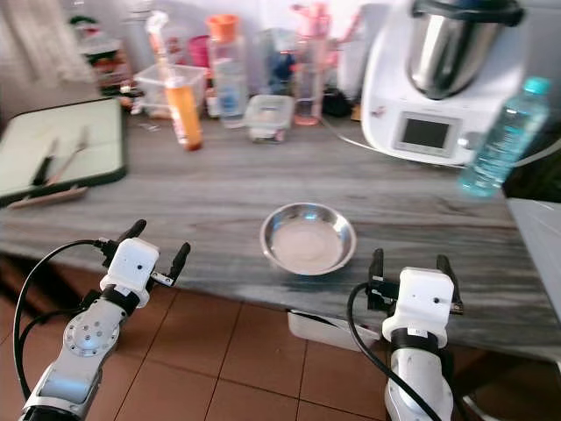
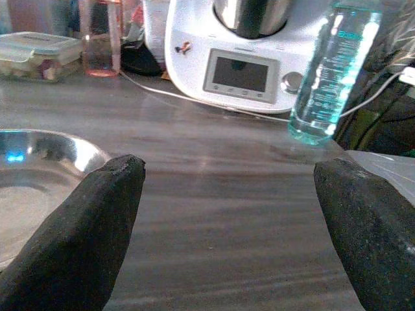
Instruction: Setting the table
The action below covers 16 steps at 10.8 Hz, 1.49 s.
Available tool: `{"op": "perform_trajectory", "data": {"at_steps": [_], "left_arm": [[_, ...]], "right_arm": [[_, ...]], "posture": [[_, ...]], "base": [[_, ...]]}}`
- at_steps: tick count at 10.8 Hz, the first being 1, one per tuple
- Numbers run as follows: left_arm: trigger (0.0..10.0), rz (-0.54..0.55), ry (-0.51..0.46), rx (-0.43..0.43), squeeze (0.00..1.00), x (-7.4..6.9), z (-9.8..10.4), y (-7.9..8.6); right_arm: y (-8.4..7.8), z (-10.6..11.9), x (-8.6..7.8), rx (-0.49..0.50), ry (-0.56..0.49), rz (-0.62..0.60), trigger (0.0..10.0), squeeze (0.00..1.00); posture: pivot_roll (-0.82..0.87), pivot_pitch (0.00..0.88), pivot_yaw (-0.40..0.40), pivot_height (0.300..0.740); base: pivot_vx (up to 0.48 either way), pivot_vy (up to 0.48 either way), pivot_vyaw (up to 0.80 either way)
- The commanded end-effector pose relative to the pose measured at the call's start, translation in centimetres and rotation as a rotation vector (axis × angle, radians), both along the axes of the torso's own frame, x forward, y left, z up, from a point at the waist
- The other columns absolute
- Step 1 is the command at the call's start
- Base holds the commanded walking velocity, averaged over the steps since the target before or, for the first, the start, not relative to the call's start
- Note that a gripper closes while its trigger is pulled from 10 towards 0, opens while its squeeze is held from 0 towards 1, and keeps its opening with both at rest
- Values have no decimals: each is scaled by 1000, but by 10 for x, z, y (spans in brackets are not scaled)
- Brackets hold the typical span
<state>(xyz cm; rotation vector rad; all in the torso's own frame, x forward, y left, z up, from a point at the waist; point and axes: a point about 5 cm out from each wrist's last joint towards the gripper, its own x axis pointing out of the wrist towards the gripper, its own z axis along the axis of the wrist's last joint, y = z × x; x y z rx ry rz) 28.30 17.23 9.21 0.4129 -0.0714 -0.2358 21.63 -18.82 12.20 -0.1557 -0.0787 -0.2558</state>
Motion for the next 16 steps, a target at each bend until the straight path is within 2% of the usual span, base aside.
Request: {"op": "perform_trajectory", "data": {"at_steps": [1, 10, 16], "left_arm": [[10000, 4, 4, 17, 0, -1, -1, 2], [10000, 24, -10, 0, 0, -2, 9, -2], [10000, 19, 17, -15, 0, -3, 6, -5]], "right_arm": [[0, 4, -1, -1, -14, 0, 10000, 0], [0, 5, 0, -13, -18, 5, 10000, 0], [-1, 3, -3, -17, -5, 8, 10000, 0]], "posture": [[83, 42, 44, 740], [85, 43, 40, 740], [79, 48, 31, 740]], "base": [[0, 0, 0], [0, 0, 0], [-292, 0, 0]]}}
